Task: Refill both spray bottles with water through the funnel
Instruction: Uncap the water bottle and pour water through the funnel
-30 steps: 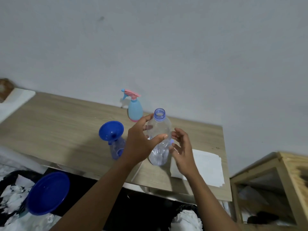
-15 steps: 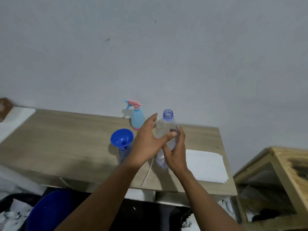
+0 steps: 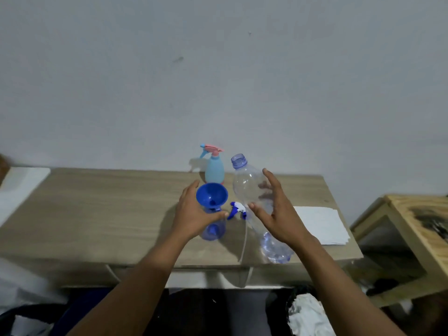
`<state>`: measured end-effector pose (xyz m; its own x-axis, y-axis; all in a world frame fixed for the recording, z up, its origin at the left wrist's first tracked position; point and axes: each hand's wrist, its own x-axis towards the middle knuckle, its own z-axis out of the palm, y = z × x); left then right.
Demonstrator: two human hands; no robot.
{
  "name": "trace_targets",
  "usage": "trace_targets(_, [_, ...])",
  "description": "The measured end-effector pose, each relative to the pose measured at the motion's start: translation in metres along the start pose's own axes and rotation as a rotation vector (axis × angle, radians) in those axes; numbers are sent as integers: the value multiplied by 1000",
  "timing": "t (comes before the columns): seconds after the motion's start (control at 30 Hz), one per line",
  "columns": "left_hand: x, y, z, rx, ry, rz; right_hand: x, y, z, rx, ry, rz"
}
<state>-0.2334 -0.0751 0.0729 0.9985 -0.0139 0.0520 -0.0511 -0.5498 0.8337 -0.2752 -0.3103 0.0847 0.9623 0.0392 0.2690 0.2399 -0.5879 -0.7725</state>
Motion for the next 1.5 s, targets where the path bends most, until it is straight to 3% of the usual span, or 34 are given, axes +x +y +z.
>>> trace_targets(0.6, [16,-26,19,-223,-21,-27,7,-23,-10,-648,-330,41])
trace_targets(1.5, [17,-27,21,-228,-40,1,29,-58,-33,-919,-462,94])
